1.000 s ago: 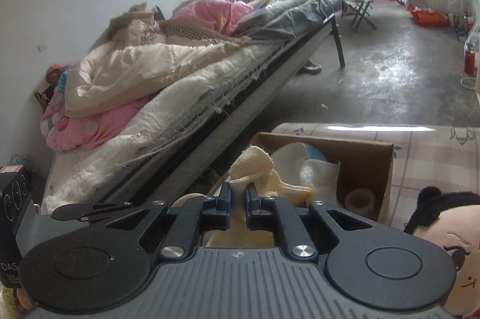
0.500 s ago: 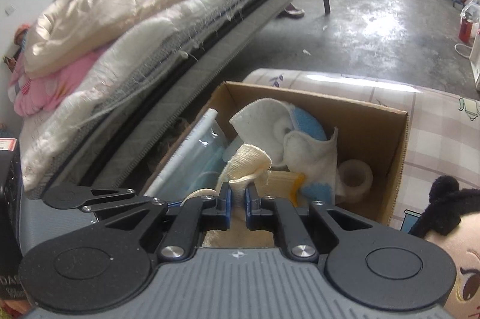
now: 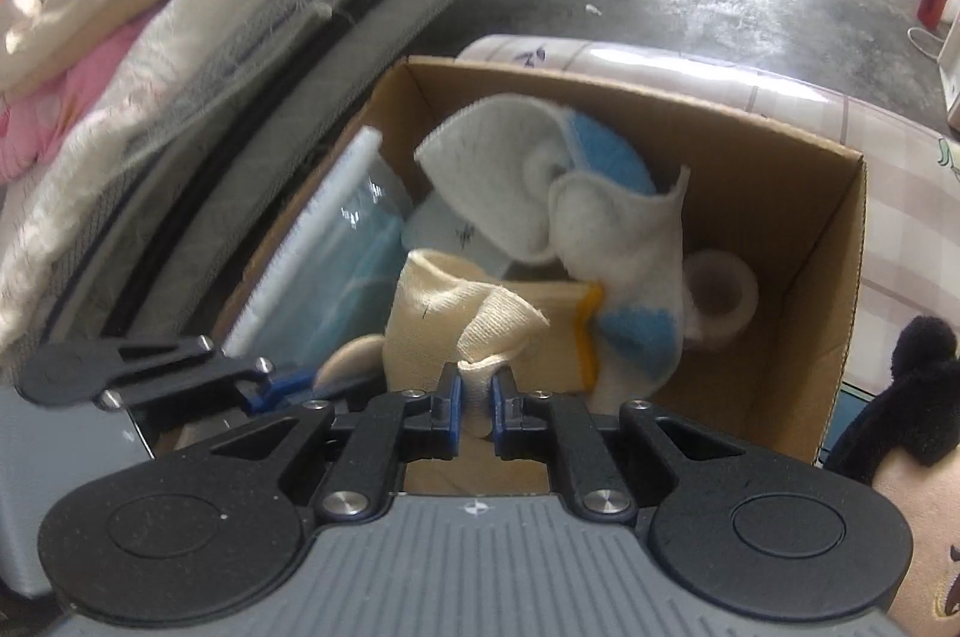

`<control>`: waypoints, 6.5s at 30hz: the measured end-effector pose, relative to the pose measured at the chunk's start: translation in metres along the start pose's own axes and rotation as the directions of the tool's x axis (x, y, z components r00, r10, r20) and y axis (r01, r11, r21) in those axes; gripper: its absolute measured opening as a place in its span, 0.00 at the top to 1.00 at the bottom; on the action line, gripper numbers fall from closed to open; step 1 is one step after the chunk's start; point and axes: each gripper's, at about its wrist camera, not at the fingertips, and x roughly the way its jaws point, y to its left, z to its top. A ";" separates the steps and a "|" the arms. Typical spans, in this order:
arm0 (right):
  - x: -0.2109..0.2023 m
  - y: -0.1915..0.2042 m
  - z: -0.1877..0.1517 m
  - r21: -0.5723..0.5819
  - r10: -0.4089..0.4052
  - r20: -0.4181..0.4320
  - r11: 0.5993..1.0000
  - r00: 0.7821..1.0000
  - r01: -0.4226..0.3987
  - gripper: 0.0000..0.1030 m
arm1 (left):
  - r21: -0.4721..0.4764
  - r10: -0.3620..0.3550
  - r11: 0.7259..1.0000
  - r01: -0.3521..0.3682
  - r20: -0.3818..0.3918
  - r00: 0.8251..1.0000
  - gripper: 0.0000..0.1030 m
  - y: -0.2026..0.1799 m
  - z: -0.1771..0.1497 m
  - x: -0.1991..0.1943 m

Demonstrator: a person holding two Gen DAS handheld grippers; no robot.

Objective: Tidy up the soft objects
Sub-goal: 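Lower the glove into the box and open the right tool, then move both tools back over the pink bag roll and cotton-swab packet, then grasp the pink bag roll with the left tool while the right tool grasps the cotton-swab packet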

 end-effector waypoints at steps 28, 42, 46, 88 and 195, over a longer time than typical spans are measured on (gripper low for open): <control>-0.001 0.013 -0.012 -0.024 -0.043 -0.077 0.999 0.996 0.042 0.82 | -0.031 0.010 0.999 -0.011 -0.019 1.000 0.89 0.005 0.004 0.001; -0.024 0.005 -0.009 0.007 0.005 0.008 1.000 1.000 -0.005 0.64 | -0.054 -0.038 0.998 0.040 0.031 0.999 0.75 0.007 -0.001 -0.014; -0.049 0.004 -0.017 0.014 0.061 0.085 0.998 0.995 -0.062 0.60 | -0.063 -0.052 0.996 0.057 0.068 0.996 0.66 0.007 -0.002 -0.028; -0.228 -0.166 -0.407 0.521 -0.298 0.621 0.848 0.725 -0.099 0.04 | 0.354 -0.271 0.924 0.148 0.329 0.904 0.00 -0.235 -0.141 -0.122; -0.159 -0.188 -0.405 0.531 -0.195 0.382 0.846 0.903 -0.042 0.83 | 0.147 -0.437 0.883 0.446 -0.091 0.895 0.61 -0.248 -0.149 -0.026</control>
